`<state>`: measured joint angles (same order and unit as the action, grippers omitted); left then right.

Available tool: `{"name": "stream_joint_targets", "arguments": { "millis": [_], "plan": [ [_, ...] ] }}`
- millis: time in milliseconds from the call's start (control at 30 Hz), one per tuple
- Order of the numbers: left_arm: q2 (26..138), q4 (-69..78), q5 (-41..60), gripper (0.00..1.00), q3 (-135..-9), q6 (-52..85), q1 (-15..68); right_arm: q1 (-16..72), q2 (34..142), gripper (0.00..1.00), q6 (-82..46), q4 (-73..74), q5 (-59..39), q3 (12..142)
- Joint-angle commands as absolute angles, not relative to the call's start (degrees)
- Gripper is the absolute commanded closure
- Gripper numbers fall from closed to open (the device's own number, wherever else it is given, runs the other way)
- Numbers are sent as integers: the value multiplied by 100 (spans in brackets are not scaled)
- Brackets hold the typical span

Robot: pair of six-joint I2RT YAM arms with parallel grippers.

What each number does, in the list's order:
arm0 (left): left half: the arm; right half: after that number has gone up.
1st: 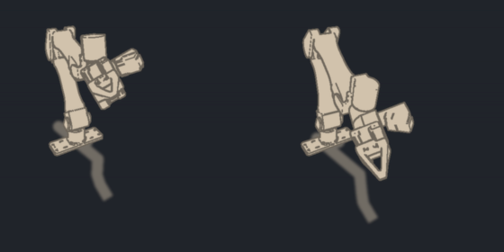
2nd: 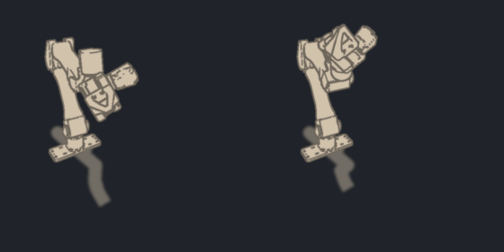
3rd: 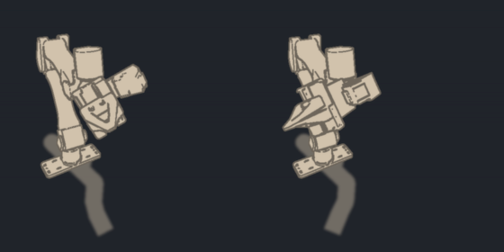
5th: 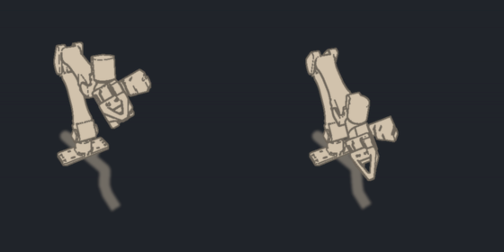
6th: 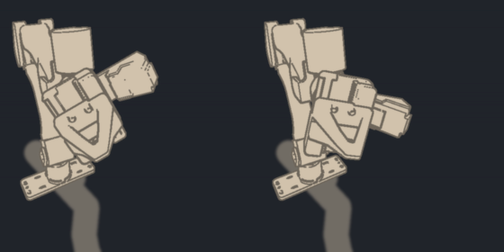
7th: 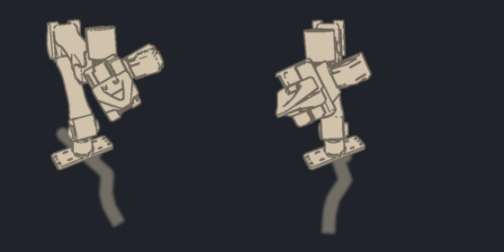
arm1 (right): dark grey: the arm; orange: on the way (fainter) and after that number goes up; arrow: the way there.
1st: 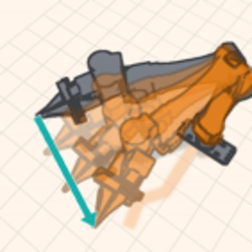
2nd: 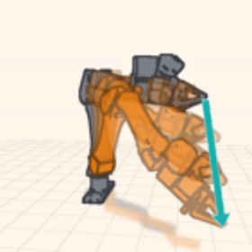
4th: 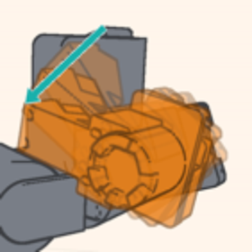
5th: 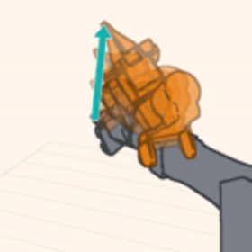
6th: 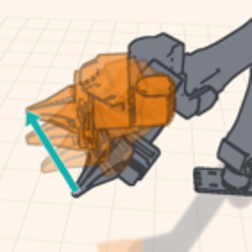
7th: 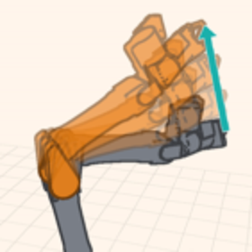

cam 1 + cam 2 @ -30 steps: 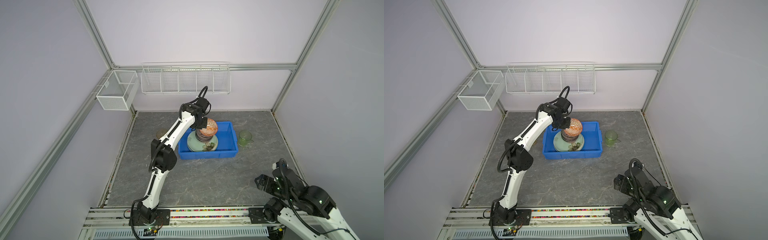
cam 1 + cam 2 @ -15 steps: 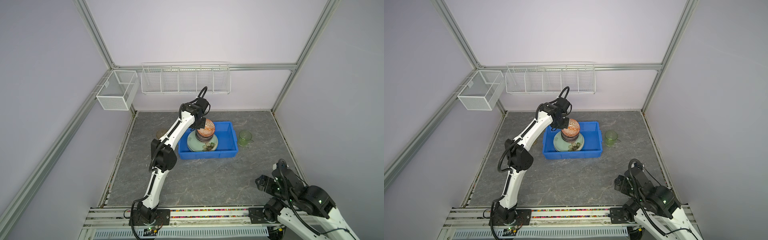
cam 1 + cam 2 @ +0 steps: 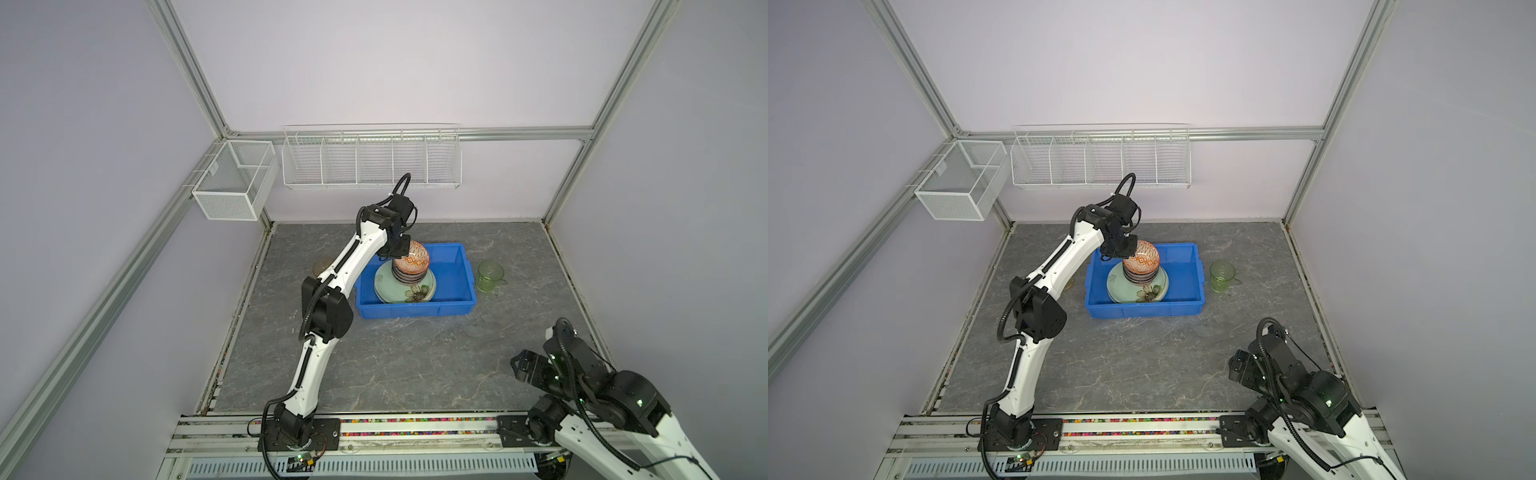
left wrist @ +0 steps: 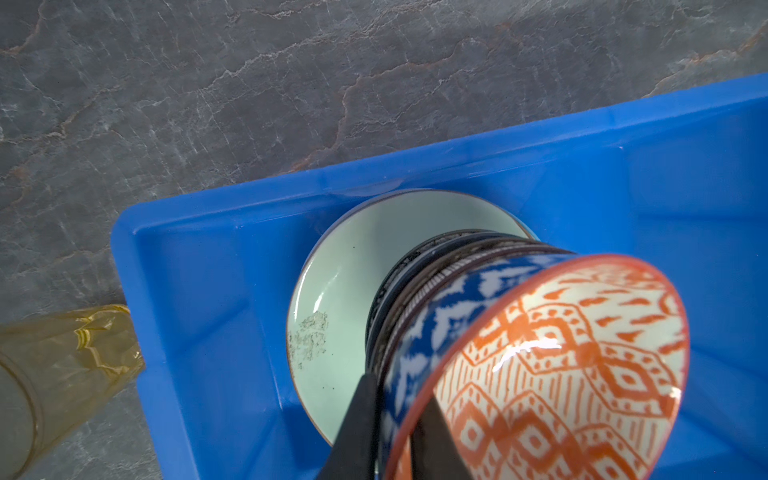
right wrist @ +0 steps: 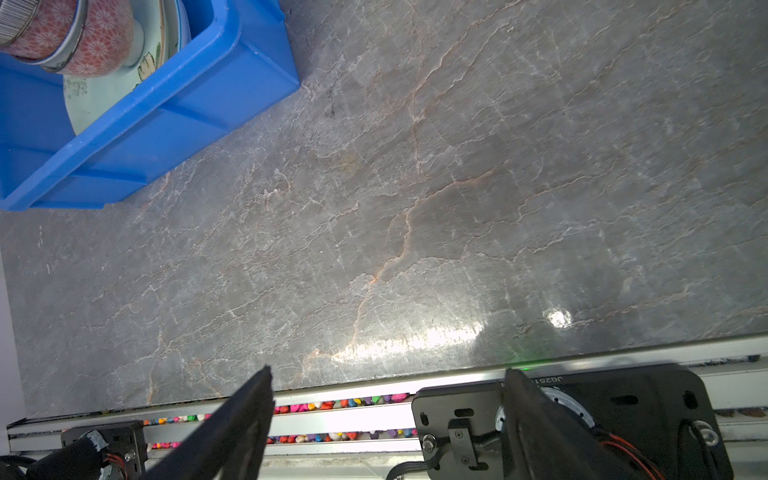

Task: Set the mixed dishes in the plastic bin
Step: 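Lower the orange-patterned bowl onto the bowl stack with the left gripper, then open the left gripper and withdraw while right moves toward the green glass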

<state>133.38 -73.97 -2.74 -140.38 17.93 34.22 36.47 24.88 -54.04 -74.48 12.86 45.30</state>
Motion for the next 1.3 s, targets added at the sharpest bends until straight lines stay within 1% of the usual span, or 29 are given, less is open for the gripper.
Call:
{"name": "stream_joint_targets", "arguments": {
  "millis": [0, 233, 333, 500, 800, 867, 1000, 1267],
  "plan": [
    [13500, -7439, 115, 77, -14228, 1901, 3397, 3646, 2399, 12, -5537, -7613, 1393, 4482],
    [13392, -7447, 167, 60, -14229, 1906, 3375, 3647, 2399, 12, -5527, -7592, 1401, 4480],
    [13292, -7460, 191, 50, -14229, 1933, 3375, 3643, 2399, 12, -5521, -7593, 1401, 4473],
    [13087, -7427, 201, 28, -14229, 1945, 3371, 3641, 2402, 12, -5505, -7577, 1401, 4474],
    [12758, -7398, 227, 3, -14123, 1977, 3366, 3646, 2500, 12, -5430, -7445, 1346, 4445],
    [12664, -7339, 241, 0, -13999, 2001, 3360, 3643, 2545, 12, -5398, -7411, 1338, 4456],
    [12419, -7229, 249, 1, -13687, 2025, 3349, 3646, 2695, 12, -5290, -7284, 1335, 4460],
    [11502, -6726, 31, 1, -12448, 2029, 3220, 3639, 3272, 12, -4949, -6717, 1230, 4482]
  ]
}}
